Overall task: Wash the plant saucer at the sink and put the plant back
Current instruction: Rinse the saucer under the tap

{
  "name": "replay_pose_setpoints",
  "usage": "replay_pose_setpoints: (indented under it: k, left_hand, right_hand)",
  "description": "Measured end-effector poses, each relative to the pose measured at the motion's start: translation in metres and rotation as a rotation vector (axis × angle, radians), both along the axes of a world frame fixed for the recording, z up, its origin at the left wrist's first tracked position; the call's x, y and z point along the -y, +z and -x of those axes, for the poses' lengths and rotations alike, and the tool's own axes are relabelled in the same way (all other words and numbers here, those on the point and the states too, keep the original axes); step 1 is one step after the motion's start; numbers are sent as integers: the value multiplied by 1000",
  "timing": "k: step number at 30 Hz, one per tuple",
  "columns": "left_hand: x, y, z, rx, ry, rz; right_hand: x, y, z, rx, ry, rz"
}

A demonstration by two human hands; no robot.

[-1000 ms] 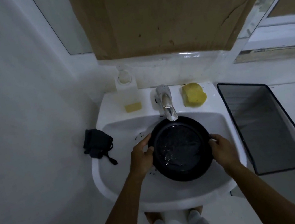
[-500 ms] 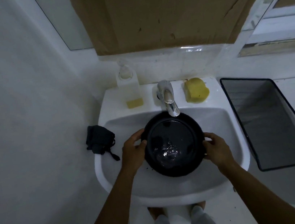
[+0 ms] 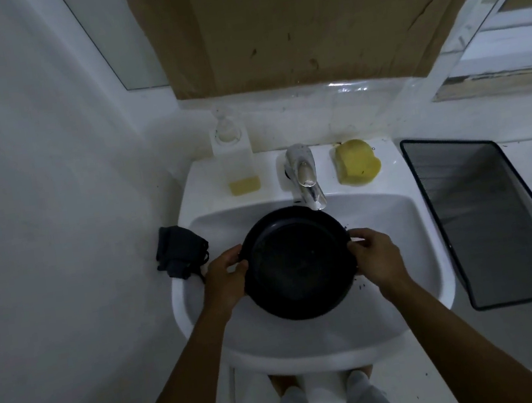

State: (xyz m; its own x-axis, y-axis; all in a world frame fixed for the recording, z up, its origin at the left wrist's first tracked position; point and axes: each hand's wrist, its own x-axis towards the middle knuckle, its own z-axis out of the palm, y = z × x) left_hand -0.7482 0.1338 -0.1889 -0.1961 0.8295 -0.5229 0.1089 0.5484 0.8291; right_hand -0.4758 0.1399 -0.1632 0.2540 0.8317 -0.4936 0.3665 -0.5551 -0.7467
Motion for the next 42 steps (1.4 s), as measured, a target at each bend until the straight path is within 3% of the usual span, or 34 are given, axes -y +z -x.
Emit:
replay_pose_setpoints:
  k: [7, 16, 23, 30, 35, 42]
  left_hand:
    - [3, -3, -40, 32, -86, -1]
    - [11, -11, 8, -97, -42, -32]
    - [-1, -24, -20, -57, -148, -10]
    - [-6, -37, -15, -243, -259, -4]
    - [-11, -39, -12, -368, -399, -113]
    - [-6, -40, -19, -415, -471, -102]
  right_hand:
    - [33, -10, -38, 37, -139, 75]
    - [20, -25, 10, -48, -26, 78]
    - [14, -30, -15, 117, -9, 79]
    - [6, -41, -8, 205, 96, 66]
    - [-4, -50, 4, 290, 154, 56]
    - [-2, -54, 2, 339, 236, 40]
